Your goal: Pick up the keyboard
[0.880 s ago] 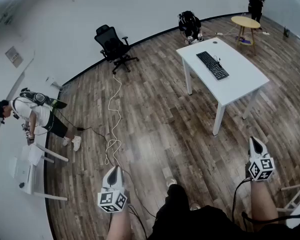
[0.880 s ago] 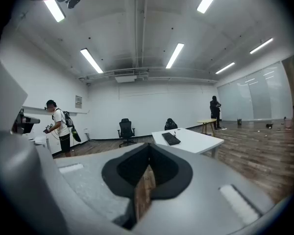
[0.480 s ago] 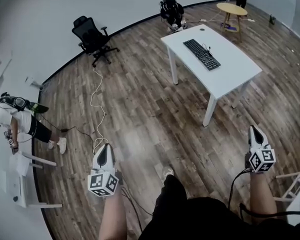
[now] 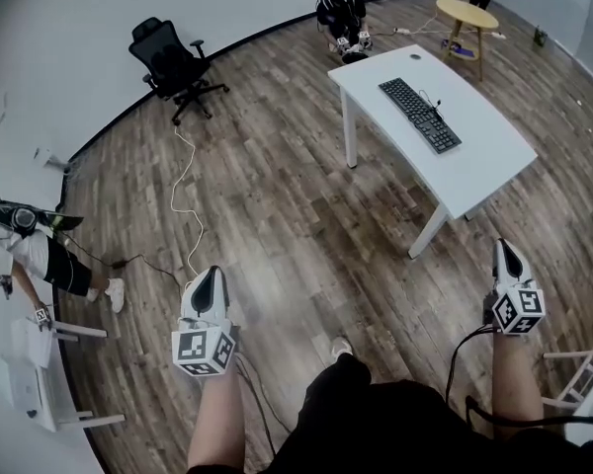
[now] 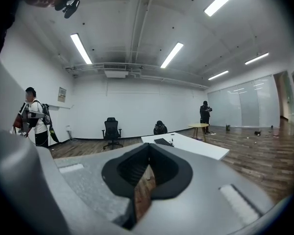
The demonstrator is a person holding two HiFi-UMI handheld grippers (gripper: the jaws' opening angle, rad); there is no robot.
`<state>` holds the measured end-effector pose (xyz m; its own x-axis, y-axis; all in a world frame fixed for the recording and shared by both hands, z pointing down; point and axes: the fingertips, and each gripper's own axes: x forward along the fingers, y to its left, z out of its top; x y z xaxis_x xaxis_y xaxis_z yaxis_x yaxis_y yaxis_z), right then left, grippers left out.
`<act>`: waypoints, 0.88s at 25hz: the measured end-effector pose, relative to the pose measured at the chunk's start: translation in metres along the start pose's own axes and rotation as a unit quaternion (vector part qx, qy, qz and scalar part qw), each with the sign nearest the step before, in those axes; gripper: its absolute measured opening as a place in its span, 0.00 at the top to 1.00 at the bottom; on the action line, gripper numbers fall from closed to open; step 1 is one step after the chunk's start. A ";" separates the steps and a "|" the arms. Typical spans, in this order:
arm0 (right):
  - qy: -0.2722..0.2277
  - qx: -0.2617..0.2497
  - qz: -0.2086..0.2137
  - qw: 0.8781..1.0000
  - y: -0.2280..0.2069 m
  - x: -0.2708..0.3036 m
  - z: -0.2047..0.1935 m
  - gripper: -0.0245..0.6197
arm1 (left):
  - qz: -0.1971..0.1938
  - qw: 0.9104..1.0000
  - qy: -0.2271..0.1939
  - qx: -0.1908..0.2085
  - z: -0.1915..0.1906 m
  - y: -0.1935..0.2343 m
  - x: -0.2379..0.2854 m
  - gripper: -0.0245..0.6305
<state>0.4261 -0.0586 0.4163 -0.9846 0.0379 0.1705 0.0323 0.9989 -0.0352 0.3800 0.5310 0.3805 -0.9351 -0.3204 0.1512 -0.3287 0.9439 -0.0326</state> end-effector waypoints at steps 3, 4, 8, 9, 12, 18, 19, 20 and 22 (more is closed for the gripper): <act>-0.014 0.006 -0.009 1.000 0.010 0.028 0.016 0.96 | -0.003 1.000 -0.014 -0.003 0.008 0.026 0.029 0.96; -0.021 0.008 -0.012 1.000 0.012 0.037 0.022 0.96 | -0.007 1.000 -0.018 -0.004 0.010 0.031 0.041 0.96; -0.027 0.009 -0.017 0.999 0.025 0.065 0.023 0.96 | -0.024 1.000 -0.018 0.002 0.012 0.041 0.078 0.96; -0.023 0.011 -0.018 1.000 0.029 0.068 0.018 0.96 | -0.028 0.999 -0.014 0.003 0.011 0.042 0.083 0.96; -0.008 0.015 -0.020 1.000 0.034 0.078 0.004 0.96 | -0.035 0.999 -0.008 0.006 0.012 0.051 0.094 0.96; -0.014 0.008 -0.011 1.000 0.037 0.119 0.013 0.96 | -0.027 0.999 -0.014 0.017 0.020 0.074 0.120 0.96; -0.016 0.007 -0.010 1.000 0.036 0.128 0.015 0.96 | -0.023 1.000 -0.014 0.017 0.020 0.079 0.123 0.96; -0.018 0.008 -0.011 1.000 0.034 0.138 0.017 0.96 | -0.017 1.000 -0.014 0.015 0.019 0.084 0.127 0.96; -0.022 0.011 -0.015 1.000 0.030 0.158 0.021 0.96 | -0.005 1.000 -0.010 0.009 0.017 0.095 0.138 0.96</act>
<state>0.2681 -0.0231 0.4211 -0.9918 0.0061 0.1279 -0.0007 0.9986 -0.0532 0.2175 0.5746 0.3812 -0.9343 -0.3317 0.1309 -0.3402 0.9391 -0.0489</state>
